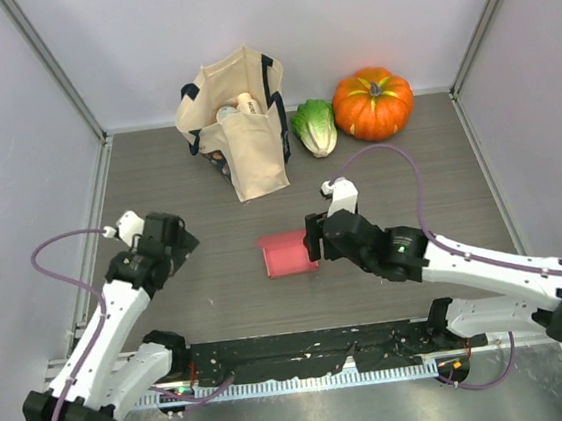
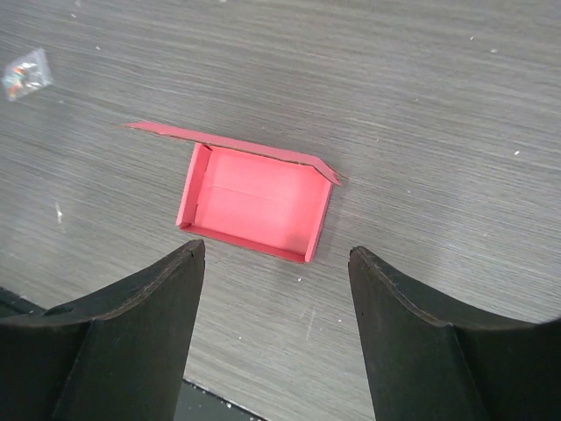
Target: Fold the paper box
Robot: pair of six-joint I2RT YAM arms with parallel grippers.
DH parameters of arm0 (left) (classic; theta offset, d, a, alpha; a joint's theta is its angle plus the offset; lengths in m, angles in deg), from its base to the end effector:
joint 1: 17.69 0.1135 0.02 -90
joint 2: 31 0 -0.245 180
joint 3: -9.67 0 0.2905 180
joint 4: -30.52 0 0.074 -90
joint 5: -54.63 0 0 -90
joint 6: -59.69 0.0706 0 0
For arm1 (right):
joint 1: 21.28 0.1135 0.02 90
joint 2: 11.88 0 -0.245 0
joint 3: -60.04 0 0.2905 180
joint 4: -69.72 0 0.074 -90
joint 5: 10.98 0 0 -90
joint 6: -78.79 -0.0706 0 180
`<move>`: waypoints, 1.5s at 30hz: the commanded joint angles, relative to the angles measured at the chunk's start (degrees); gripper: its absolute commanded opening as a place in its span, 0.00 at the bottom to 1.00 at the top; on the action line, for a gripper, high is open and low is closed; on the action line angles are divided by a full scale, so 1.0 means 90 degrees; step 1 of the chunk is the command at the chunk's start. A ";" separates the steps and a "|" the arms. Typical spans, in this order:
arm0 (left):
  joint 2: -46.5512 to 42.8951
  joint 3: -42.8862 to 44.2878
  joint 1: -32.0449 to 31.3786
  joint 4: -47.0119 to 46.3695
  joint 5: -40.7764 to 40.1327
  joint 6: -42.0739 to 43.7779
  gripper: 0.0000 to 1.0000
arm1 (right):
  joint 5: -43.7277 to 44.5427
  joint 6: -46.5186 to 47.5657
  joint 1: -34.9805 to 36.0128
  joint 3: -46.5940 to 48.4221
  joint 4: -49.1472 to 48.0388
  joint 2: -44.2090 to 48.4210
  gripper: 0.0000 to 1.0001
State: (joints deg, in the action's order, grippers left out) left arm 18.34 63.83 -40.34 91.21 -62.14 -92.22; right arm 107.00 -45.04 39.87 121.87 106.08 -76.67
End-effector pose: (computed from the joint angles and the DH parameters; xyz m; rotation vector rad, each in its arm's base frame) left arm 0.2215 -0.0580 0.2103 -0.9703 2.1992 -0.0730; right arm 0.1792 0.2566 0.2338 -0.2645 2.1756 0.3934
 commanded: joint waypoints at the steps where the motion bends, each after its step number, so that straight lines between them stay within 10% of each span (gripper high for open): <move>1: 0.1038 0.0987 0.1468 0.0333 0.0581 0.0833 1.00 | -0.0131 0.0457 -0.0007 0.0080 0.0330 0.0704 0.72; 8: 0.3812 0.2113 0.2322 -0.0017 0.0924 0.1351 0.95 | -0.0131 0.0750 -0.0085 -0.0076 0.0419 0.1193 0.72; 12: 0.4262 0.2319 0.2312 0.0011 0.0403 0.1439 0.79 | -0.0258 0.0838 -0.0173 -0.0281 0.0379 0.1467 0.72; 29: 0.5132 0.1655 0.2332 -0.1063 0.0766 0.1137 0.77 | -0.0541 0.0965 -0.0476 -0.0565 0.0467 0.2219 0.72; 45: 0.4041 0.1069 0.2059 -0.0704 0.0873 0.1194 0.15 | -0.0279 0.0809 -0.0505 -0.0565 0.0516 0.1868 0.71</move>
State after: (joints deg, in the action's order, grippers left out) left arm 60.92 74.10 -19.80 81.12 -55.05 -83.65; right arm 102.39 -37.06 35.69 116.38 111.70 -57.77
